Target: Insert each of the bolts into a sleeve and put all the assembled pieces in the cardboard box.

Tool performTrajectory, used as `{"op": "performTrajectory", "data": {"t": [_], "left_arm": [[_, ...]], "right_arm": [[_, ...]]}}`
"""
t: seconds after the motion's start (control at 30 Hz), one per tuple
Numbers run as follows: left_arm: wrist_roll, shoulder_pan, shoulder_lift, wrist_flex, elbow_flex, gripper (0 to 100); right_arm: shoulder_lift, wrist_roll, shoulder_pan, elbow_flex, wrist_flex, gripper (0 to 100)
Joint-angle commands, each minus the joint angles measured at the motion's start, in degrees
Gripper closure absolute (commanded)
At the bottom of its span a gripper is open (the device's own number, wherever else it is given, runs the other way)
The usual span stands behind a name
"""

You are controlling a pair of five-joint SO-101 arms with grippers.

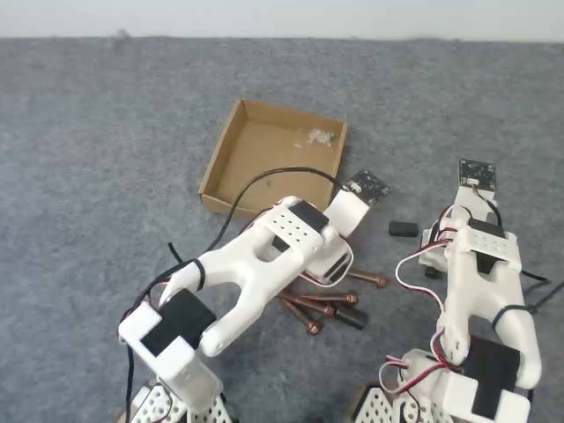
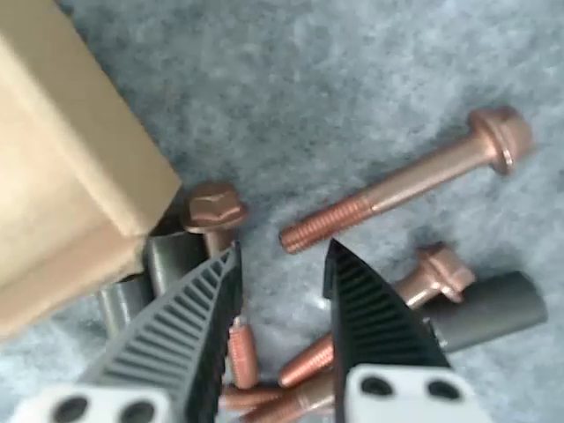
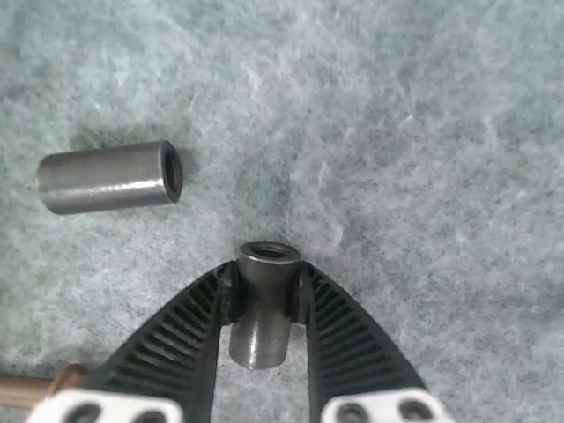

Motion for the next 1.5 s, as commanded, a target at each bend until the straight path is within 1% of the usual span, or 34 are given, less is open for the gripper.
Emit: {"op": "performTrajectory", "data": {"t": [0.0, 0.23, 0.4, 0.47, 0.53, 0.77, 0.97, 1.17, 1.3, 1.37, 1.47], "left_arm": [[-3.25, -2.02, -0.35, 0.7, -2.33, 85], [-3.08, -2.29, -0.35, 0.62, -2.33, 85], [-3.25, -7.56, -0.35, 0.7, -2.33, 85], [-3.25, -8.44, -0.35, 0.7, -2.51, 85], [-3.16, -8.35, -0.26, 0.7, -2.59, 85], [-2.99, -7.74, 0.09, 0.35, -2.68, 85], [-2.9, -4.66, 2.02, 0.88, -3.47, 86], [1.85, -6.86, 10.55, 7.21, -13.23, 86], [2.11, -6.77, 13.8, 9.93, -16.57, 86], [1.93, -6.68, 13.8, 10.02, -16.57, 89], [1.76, -6.59, 13.8, 10.02, -16.57, 96]], "right_arm": [[-0.31, 0.35, 0.48, -3.16, -0.57, 99.2], [-0.31, 0.62, 0.48, -3.16, -0.57, 99.2], [-0.31, 0.62, 0.4, -3.16, -0.57, 99.2], [-0.31, 0.62, 0.13, -3.16, -0.66, 99.2], [-0.31, 0.62, -0.92, -3.16, -0.66, 99.2], [-0.31, 0.7, -1.01, -3.16, -0.66, 99.2], [-0.31, 0.7, -1.01, -3.16, -0.66, 99.2], [-0.31, 0.7, -1.1, -3.16, -0.66, 99.2], [-0.31, 0.7, -1.1, -3.08, -0.75, 99.2], [-0.31, 0.7, -1.1, -3.08, -0.75, 99.2], [-0.31, 0.7, -1.1, -3.08, -0.84, 99.2]]}}
